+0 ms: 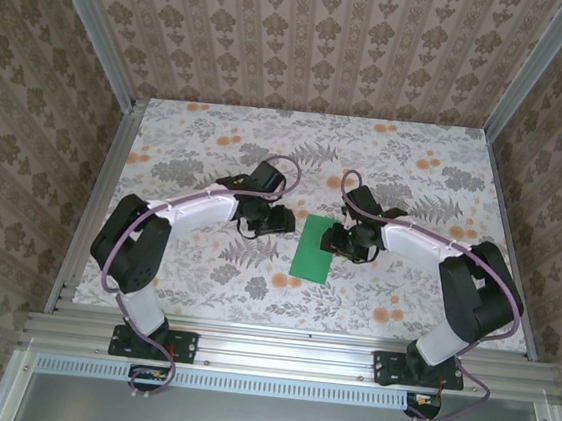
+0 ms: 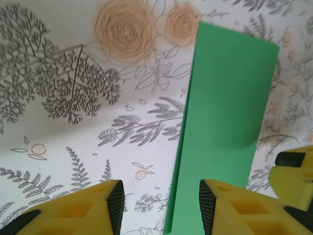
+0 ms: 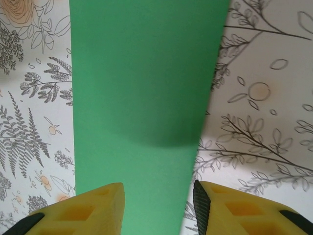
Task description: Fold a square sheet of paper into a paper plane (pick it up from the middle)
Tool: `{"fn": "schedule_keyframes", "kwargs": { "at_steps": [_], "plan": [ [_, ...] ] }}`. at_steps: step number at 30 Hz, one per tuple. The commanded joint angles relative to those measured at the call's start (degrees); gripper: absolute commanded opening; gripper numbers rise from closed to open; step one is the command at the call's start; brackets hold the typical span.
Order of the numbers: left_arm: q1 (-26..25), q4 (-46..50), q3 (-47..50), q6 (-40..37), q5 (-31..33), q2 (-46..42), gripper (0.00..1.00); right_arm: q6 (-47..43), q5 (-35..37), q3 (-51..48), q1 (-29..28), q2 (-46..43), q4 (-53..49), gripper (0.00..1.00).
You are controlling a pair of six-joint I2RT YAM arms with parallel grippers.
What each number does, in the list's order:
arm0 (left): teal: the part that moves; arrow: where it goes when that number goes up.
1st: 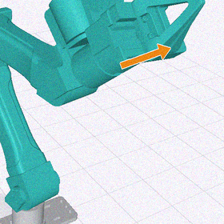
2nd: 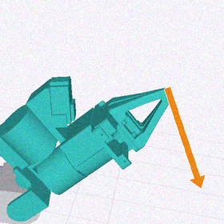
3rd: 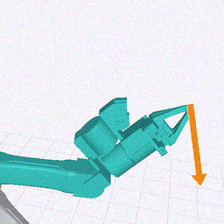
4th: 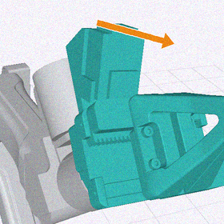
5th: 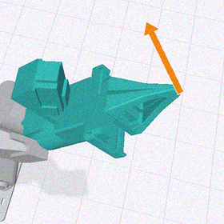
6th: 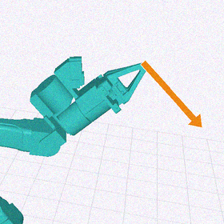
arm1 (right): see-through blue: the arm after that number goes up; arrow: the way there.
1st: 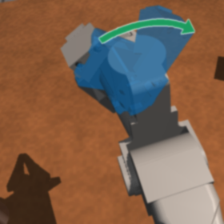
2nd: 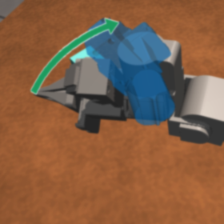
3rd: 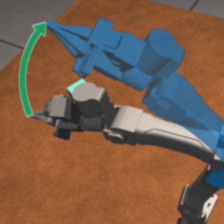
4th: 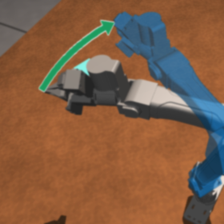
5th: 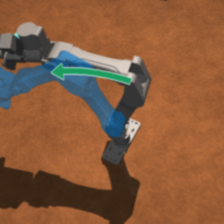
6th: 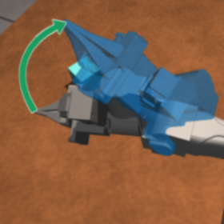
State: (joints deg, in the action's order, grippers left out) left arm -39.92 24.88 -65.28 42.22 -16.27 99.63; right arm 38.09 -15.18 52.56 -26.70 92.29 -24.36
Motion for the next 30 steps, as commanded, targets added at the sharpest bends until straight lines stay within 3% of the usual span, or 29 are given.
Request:
{"fn": "schedule_keyframes", "kwargs": {
  "at_steps": [1, 17, 30],
  "plan": [
    [0.02, -3.55, 0.72, 0.76, -5.51, 0.81, 0.49, 0.02, 0.29, 2.29, -0.37, 2.13, -0.34, 0.44],
    [-0.51, -2.49, -2.20, -0.12, -8.89, 5.74, 0.49, -0.19, -0.03, 1.28, -0.07, 6.03, 1.67, 0.43],
    [-0.73, -1.37, -3.16, -0.12, -7.63, 6.36, 0.49, -0.64, -0.16, 1.91, 0.07, 1.30, 0.75, 0.43]
  ]
}}
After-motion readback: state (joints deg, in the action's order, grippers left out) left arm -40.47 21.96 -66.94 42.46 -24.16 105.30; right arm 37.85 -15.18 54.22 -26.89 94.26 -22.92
